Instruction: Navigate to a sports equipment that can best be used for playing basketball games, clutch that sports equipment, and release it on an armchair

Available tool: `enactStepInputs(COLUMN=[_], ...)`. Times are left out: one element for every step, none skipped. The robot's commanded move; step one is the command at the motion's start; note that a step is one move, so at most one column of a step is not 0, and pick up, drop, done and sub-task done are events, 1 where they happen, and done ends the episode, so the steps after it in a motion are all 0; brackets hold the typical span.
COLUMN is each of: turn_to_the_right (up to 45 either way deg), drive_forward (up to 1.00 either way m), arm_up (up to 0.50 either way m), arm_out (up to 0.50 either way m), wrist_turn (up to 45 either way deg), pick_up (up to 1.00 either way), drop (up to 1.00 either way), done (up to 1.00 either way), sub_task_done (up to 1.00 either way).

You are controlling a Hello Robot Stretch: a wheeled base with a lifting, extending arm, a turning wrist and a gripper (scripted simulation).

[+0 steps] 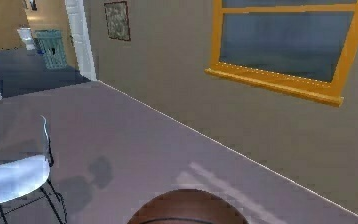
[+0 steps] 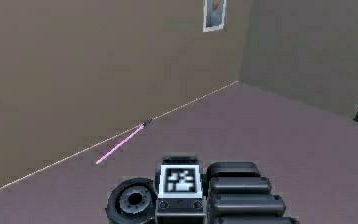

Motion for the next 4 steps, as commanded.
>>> enactStepInputs(turn_to_the_right=[0.0, -9.0, 0.0, -27.0], drive_forward=[1.0, 0.0, 0.35, 0.0], arm_up=[0.0, 0.0, 0.0, 0.0], arm_out=[0.0, 0.0, 0.0, 0.0], wrist_turn=[0.0, 0.0, 0.0, 0.0], pick_up=[0.0, 0.0, 0.0, 0.0], drop=[0.0, 0.0, 0.0, 0.0], done=[0.0, 0.0, 0.0, 0.0], sub_task_done=[0.0, 0.0, 0.0, 0.0])
